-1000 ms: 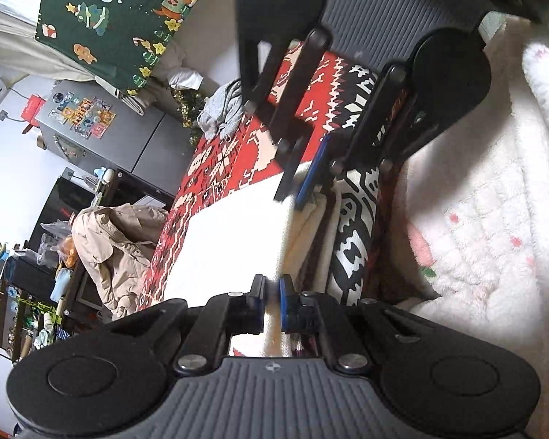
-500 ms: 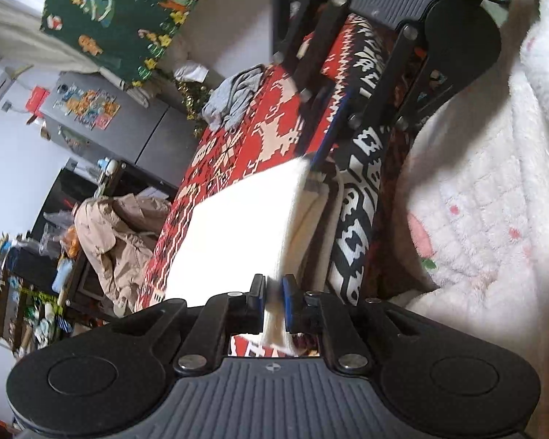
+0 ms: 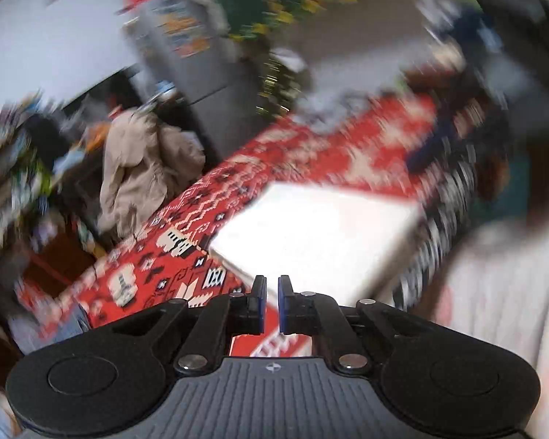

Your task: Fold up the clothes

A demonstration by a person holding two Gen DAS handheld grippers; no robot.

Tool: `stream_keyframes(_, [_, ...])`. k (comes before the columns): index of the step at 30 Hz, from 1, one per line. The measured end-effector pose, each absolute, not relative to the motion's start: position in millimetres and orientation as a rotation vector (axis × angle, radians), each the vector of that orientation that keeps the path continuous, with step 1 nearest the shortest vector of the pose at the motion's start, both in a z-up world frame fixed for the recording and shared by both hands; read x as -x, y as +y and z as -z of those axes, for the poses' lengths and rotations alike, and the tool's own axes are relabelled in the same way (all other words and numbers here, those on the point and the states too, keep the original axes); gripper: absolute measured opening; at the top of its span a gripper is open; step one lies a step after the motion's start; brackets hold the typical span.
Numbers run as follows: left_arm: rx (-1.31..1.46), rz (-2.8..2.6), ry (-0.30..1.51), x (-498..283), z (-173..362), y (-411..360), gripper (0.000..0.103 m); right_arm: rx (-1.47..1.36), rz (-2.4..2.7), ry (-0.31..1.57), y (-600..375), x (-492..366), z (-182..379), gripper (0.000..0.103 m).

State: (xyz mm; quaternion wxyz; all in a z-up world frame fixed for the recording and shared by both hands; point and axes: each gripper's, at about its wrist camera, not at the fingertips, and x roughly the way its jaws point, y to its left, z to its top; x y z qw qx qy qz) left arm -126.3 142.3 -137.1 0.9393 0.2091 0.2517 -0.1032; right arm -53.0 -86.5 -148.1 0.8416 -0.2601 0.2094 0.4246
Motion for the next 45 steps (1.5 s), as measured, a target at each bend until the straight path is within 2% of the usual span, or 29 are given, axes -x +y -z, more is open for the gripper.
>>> stream_keyframes(8, [-0.146, 0.248, 0.595, 75.8, 146.6, 125.5, 0.006, 0.139, -0.887, 0.704, -70.0, -1.2, 150.5, 0.007])
stream_keyframes(12, [-0.098, 0.258, 0.658, 80.2, 155.2, 127.4, 0.006, 0.16, -0.889, 0.728, -73.9, 6.8, 159.1, 0.009])
stream_keyframes(17, [-0.095, 0.278, 0.641, 76.4, 149.9, 121.6, 0.005, 0.13, -0.895, 0.744, -90.8, 12.8, 156.9, 0.009])
stream_keyframes(22, [-0.147, 0.283, 0.65, 60.7, 150.7, 104.2, 0.002, 0.058, -0.82, 0.743, -90.4, -17.7, 158.9, 0.009])
stream_keyframes(27, [-0.232, 0.291, 0.674, 55.8, 155.3, 86.7, 0.0, 0.103, -0.791, 0.764, -75.1, -40.3, 177.2, 0.009])
stream_keyframes(37, [-0.364, 0.356, 0.709, 70.4, 160.4, 62.1, 0.0, 0.216, -0.876, 0.757, -80.7, 7.6, 186.3, 0.009])
stream_keyframes(45, [-0.347, 0.364, 0.725, 67.6, 158.4, 59.5, 0.0, 0.254, -0.886, 0.708, -81.4, 22.4, 181.4, 0.008])
